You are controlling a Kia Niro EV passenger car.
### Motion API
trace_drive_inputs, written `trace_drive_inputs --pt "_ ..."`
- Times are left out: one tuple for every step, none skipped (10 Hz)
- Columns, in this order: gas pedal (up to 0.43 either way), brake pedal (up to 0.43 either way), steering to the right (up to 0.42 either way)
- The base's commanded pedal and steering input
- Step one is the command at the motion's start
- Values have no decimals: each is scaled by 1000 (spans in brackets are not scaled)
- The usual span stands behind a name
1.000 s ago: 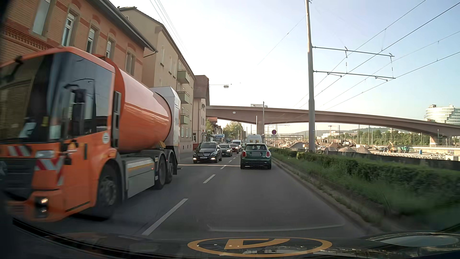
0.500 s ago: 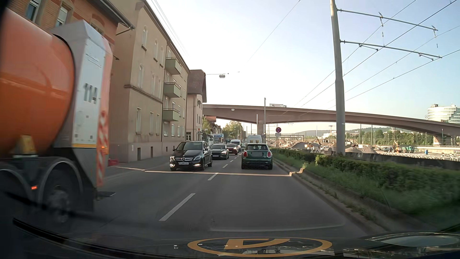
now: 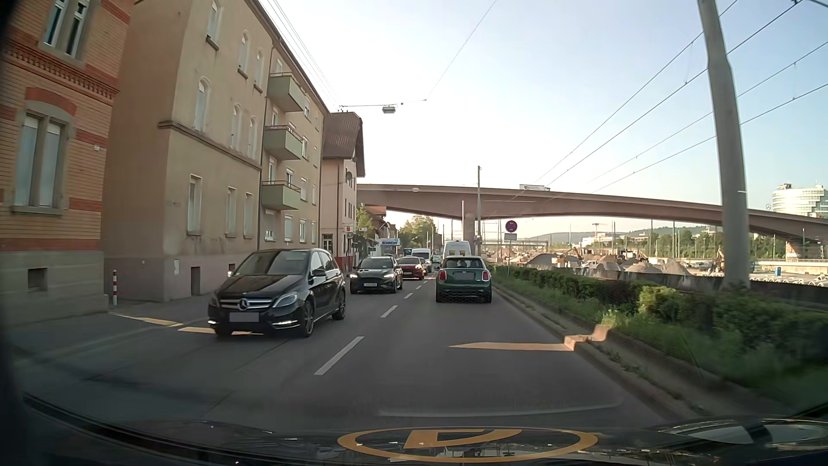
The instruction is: Follow the waypoints while adhering to traffic rules and regulations
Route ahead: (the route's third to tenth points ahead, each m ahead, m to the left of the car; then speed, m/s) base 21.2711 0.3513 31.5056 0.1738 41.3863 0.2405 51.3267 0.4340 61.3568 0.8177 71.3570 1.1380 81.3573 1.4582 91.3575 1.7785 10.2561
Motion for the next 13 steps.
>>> trace_drive_inputs --pt "110 0 2" --pt "118 0 1" --pt "118 0 1" --pt "130 0 2" --pt "130 0 2" --pt "130 0 2" --pt "130 0 3" --pt "130 0 3" --pt "130 0 3" --pt "130 0 3" --pt "130 0 3" --pt "130 0 3" --pt "130 0 3"
